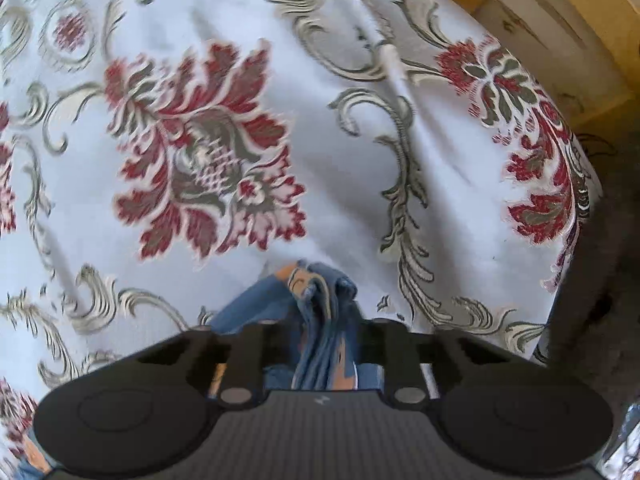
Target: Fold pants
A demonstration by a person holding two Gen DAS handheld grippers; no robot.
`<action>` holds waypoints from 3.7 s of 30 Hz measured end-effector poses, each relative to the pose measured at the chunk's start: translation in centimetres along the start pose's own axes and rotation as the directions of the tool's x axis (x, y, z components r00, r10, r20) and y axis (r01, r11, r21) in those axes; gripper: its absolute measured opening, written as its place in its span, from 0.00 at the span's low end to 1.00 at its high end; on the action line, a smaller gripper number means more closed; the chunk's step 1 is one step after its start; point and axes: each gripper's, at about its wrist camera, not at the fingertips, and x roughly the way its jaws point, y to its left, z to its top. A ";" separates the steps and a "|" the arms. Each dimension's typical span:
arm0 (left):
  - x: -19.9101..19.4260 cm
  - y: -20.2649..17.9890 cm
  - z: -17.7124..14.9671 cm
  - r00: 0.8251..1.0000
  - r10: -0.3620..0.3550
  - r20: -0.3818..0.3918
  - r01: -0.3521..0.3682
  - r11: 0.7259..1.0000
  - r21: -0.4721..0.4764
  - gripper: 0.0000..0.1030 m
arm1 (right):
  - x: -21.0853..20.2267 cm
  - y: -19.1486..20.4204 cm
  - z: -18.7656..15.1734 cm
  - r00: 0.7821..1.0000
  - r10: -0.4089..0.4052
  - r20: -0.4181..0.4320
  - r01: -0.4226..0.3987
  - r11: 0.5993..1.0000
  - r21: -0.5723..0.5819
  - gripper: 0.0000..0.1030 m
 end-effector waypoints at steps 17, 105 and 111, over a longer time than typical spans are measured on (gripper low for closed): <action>-5.1 13.3 -13.6 0.944 -0.249 0.218 0.258 0.966 -0.010 0.10 | -4.8 8.4 1.4 0.962 0.270 0.042 -0.244 0.918 -0.313 0.10; -4.2 30.9 -51.6 0.738 0.410 0.536 0.198 0.627 -0.754 0.29 | 12.3 33.8 21.4 0.414 0.820 -0.396 -0.894 0.283 -0.348 0.64; -4.0 31.3 -51.6 0.727 0.444 0.523 0.182 0.610 -0.771 0.08 | 13.1 33.7 20.7 0.403 0.833 -0.379 -0.902 0.292 -0.317 0.14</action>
